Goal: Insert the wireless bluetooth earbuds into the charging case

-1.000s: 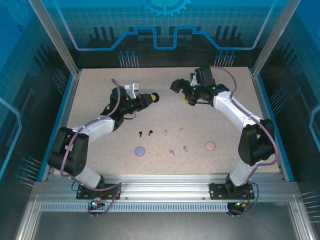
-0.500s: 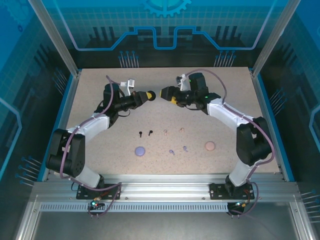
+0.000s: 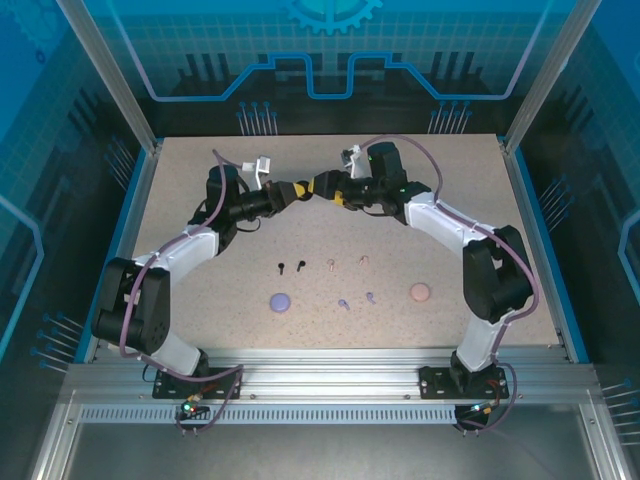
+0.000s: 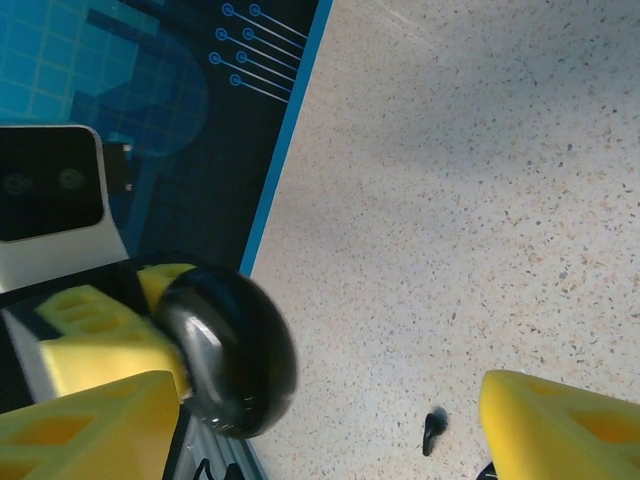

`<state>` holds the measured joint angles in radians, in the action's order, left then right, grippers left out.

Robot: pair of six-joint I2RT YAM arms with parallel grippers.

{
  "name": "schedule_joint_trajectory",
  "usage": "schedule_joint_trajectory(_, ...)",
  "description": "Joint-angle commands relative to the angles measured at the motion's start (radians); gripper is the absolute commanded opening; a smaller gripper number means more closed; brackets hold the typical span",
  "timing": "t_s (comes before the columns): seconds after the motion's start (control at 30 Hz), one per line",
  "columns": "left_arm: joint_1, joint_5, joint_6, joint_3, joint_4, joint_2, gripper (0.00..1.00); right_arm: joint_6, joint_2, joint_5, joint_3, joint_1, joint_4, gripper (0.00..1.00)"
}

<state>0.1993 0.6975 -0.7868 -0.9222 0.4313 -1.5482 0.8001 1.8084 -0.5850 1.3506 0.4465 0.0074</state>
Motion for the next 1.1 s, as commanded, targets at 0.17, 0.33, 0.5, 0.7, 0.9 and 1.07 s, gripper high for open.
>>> schedule_joint_trajectory(0.17, 0.01, 0.04, -0.008, -0.045, 0.024, 0.023, 0.0, 0.027, 0.051, 0.002, -0.01, -0.008, 0.022, 0.74)
schedule_joint_trajectory(0.33, 0.013, 0.041, -0.007, -0.045, 0.018, 0.042, 0.0, 0.048, 0.055, 0.008, -0.058, -0.031, 0.048, 0.73)
schedule_joint_trajectory(0.5, 0.017, 0.042, -0.006, -0.043, 0.017, 0.048, 0.0, 0.051, 0.058, 0.009, -0.07, -0.036, 0.046, 0.72)
schedule_joint_trajectory(0.7, 0.017, 0.033, 0.001, -0.035, 0.012, 0.049, 0.0, 0.046, 0.024, -0.009, -0.093, -0.046, 0.048, 0.72)
schedule_joint_trajectory(0.9, 0.016, 0.072, 0.013, -0.041, 0.011, 0.037, 0.0, -0.023, -0.067, -0.08, -0.141, -0.07, 0.04, 0.65)
schedule_joint_trajectory(1.07, 0.016, 0.166, 0.017, -0.061, 0.016, 0.018, 0.0, -0.078, -0.101, -0.169, -0.164, -0.116, 0.08, 0.59)
